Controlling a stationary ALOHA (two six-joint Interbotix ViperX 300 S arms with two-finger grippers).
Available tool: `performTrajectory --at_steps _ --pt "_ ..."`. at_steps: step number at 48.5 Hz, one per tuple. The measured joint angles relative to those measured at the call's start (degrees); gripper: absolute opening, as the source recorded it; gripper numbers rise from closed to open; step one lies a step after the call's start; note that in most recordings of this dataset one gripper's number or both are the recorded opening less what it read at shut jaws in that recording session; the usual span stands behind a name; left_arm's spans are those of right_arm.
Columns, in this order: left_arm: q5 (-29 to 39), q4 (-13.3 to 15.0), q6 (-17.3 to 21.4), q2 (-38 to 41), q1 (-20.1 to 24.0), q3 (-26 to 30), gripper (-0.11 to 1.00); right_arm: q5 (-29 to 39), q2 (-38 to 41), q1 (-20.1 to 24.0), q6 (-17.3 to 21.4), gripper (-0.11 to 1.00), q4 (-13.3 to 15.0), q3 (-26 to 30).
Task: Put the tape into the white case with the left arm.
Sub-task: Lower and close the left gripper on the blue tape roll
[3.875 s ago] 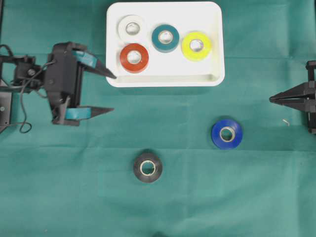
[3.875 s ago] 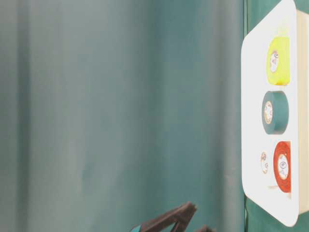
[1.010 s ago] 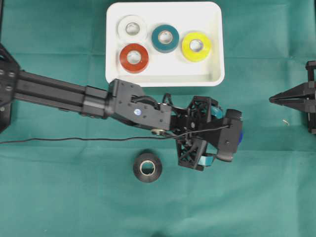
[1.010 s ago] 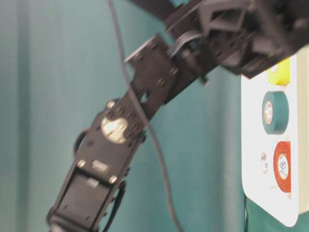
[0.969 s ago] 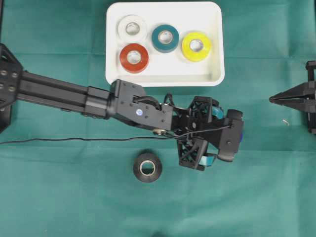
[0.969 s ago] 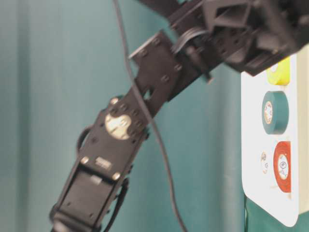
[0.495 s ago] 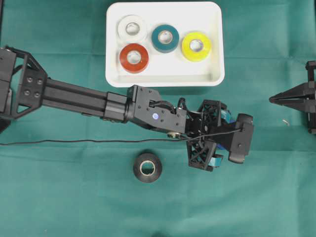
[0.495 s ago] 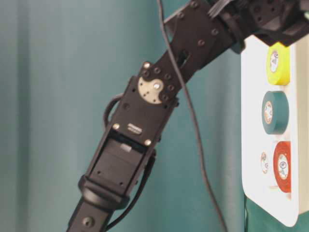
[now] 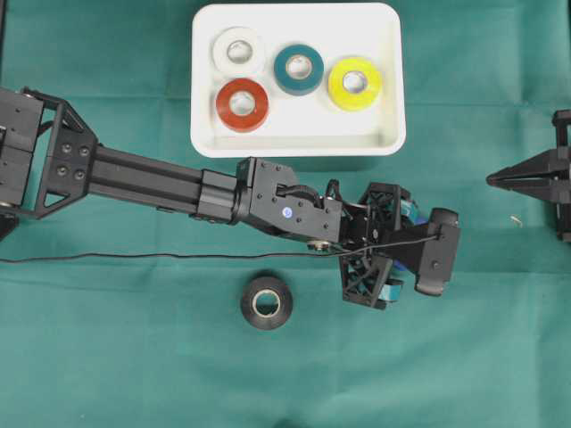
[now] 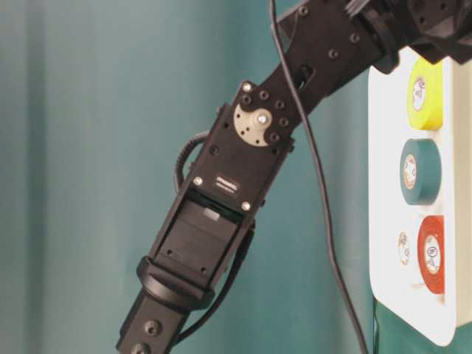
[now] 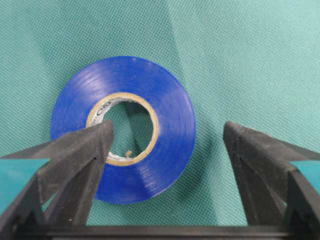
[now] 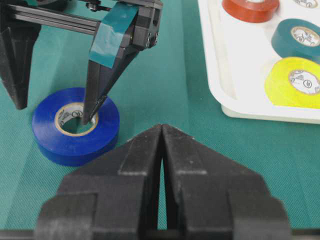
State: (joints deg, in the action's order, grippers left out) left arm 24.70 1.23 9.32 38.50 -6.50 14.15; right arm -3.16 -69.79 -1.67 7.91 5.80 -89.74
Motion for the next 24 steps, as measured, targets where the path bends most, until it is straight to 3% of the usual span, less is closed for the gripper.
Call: performTrajectory --at_steps 3,12,24 --pt "0.0 0.0 0.0 0.0 0.0 0.0 0.77 0.1 0.0 0.0 0.0 -0.09 0.0 0.1" --pt "0.1 -0.1 -0.2 0.4 0.0 0.1 0.27 0.0 0.0 0.0 0.0 -0.09 0.0 0.0" --pt "3.4 -0.1 -0.2 2.3 0.0 2.5 0.25 0.0 0.0 0.0 0.0 -0.09 0.0 0.0"
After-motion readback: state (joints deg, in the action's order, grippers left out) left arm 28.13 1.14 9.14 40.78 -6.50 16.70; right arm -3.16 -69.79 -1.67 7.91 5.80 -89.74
